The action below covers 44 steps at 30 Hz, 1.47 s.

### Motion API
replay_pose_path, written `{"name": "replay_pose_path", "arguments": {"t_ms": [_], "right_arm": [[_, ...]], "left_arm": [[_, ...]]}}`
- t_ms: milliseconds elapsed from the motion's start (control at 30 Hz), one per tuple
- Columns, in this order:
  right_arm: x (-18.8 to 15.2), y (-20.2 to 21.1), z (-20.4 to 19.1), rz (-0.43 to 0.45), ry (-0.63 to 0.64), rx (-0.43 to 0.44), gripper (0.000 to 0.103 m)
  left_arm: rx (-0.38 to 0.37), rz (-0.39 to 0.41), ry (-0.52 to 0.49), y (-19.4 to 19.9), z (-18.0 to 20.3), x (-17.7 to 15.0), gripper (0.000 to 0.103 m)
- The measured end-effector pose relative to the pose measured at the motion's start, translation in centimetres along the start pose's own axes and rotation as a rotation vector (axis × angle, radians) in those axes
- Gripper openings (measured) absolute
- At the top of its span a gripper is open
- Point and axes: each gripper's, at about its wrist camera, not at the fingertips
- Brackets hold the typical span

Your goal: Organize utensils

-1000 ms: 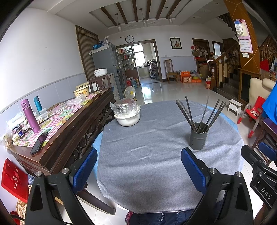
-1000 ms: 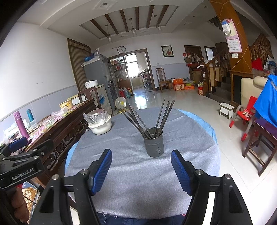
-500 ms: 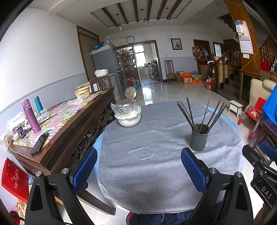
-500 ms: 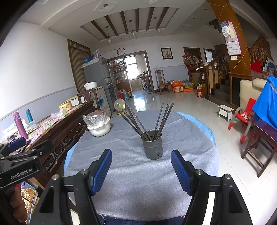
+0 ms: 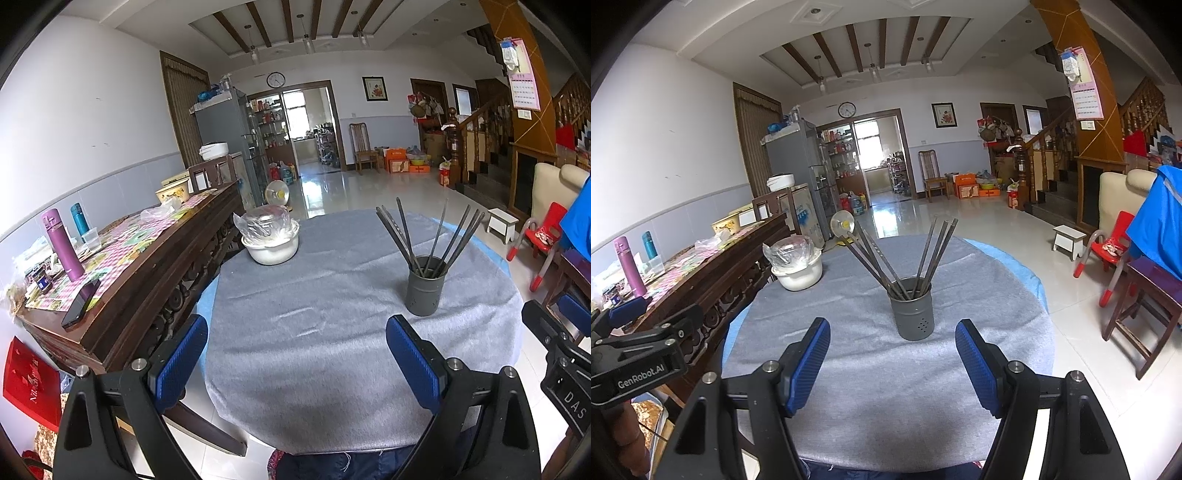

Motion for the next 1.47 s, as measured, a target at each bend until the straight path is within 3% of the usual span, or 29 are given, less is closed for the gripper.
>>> {"name": "replay_pose_path", "arguments": {"t_ms": [300,800,1233,1367,1467], "right_arm": [[0.6,-1.2,1.2,0.003,-0.005,-0.038,0.074],[2.4,-5.0,1.7,-0.033,0.027,-0.024,0.074],[4.3,-8.3,4.0,-0.057,-0.023,-0.026,0.074],[4.6,-9.7,4.7,-0.064,-0.034,-0.040,0.074],[4.3,-11.5,6.1,-0.081,-0.038,-0.078,0.074]], "left_arm": [[-0.004,-0.032,-0.002,-1.7,0.7,0.0,0.097],[0.021,-0.099,0.031,-5.1,1.7,1.3,0.097],[0.025,-0.131,0.014,-8.0,3.1,3.2,0.097],[0.016,-0.137,0.005,-9.5,3.7,3.3,0.097],[-0.048,-0.175,0.022,-12.1,3.7,2.9,0.097]]}}
Point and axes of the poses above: each gripper's, at about its wrist camera, not at the fingertips, and y roughly against the way its jaws point, z to its right, x to its top, and after that the axes turned 10 degrees about x, right-handed
